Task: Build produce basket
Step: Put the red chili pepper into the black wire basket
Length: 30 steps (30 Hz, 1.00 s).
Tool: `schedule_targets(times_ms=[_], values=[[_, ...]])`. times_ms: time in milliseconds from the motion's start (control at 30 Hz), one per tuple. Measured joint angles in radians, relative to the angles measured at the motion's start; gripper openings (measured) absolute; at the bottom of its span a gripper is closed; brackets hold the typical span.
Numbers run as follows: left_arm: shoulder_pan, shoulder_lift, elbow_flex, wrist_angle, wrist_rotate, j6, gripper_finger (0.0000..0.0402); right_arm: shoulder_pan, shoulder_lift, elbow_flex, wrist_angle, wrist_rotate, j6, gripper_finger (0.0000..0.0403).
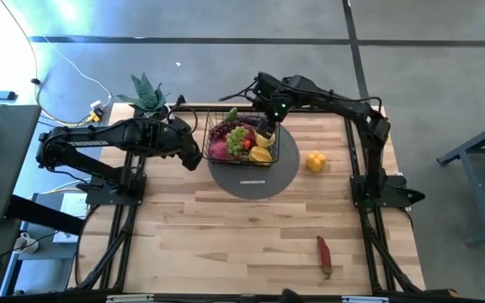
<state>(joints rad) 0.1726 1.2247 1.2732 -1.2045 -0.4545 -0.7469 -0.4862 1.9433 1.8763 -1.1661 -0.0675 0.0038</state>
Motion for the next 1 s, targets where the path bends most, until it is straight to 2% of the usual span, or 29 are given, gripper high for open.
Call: schedule_targets(times_ms=[200,500,767,1000], values=[[0.0,0.0,0.0,0.0,0.002,0.098,0.0152,0.06,-0.042,0.0,-0.07,-0.011,0.158,0.0243],[0.0,0.0,0.0,0.0,0.006,0.224,0.0152,0.203,-0.056,0.0,-0.187,-0.009,0.295,0.0243],[0.0,0.0,0.0,0.0,0.006,0.314,0.0152,0.363,-0.056,0.0,-0.211,0.086,0.361,0.0243],[0.0,0.0,0.0,-0.001,0.007,0.371,0.0152,0.488,-0.056,0.0,-0.317,0.224,0.464,0.0243]])
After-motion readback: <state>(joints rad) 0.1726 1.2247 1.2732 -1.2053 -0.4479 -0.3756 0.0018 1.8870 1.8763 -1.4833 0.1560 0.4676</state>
